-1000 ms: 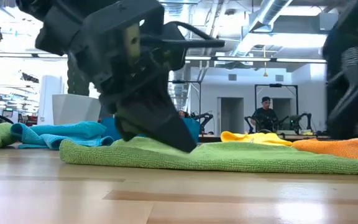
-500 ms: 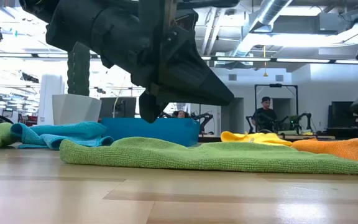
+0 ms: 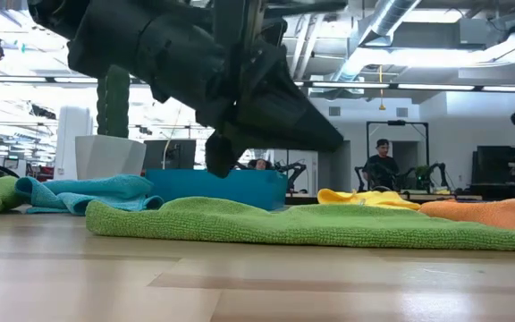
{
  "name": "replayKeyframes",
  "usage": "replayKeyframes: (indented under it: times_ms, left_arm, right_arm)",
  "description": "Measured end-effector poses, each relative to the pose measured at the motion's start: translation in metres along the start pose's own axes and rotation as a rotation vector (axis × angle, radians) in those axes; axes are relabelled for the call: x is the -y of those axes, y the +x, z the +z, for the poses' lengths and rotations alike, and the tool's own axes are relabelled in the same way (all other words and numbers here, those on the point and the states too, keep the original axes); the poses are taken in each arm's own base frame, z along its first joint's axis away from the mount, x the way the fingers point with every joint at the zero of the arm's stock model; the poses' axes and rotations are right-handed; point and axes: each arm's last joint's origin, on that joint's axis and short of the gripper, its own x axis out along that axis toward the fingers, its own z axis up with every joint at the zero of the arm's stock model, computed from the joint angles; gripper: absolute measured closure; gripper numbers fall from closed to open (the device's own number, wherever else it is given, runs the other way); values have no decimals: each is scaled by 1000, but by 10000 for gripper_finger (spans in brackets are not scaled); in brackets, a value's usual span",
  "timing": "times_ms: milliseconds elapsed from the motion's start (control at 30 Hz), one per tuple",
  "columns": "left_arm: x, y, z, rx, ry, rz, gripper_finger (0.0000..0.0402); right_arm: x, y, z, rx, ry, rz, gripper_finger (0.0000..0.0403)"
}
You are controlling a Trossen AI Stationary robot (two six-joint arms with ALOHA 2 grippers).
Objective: Fold microfiber towels
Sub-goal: Fold the right green towel
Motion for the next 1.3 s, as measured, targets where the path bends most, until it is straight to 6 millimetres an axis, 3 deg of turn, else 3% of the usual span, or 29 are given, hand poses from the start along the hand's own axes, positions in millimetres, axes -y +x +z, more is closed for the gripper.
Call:
replayKeyframes:
  times_ms: [400,500,867,1100,1300]
  left_arm:
    - [-4,10,-10,-21,-34,-4,401]
    - [-4,14,-14,-41,-44,-9,401]
    - [-2,14,-12,-36,-43,-11,401]
    - [2,13,-14,-102,-110,-92,401]
    - [9,6,-8,-106,-119,-111,401]
  right_arm:
    - [-1,28,-26,-113,43,-14,310]
    - [-1,28,-23,-115,58,-11,310]
    - [1,-7,13,-57,-9,77,310]
    - [3,1,19,-201,-115,172,282]
    - [14,7,21,-253,-106,107,239]
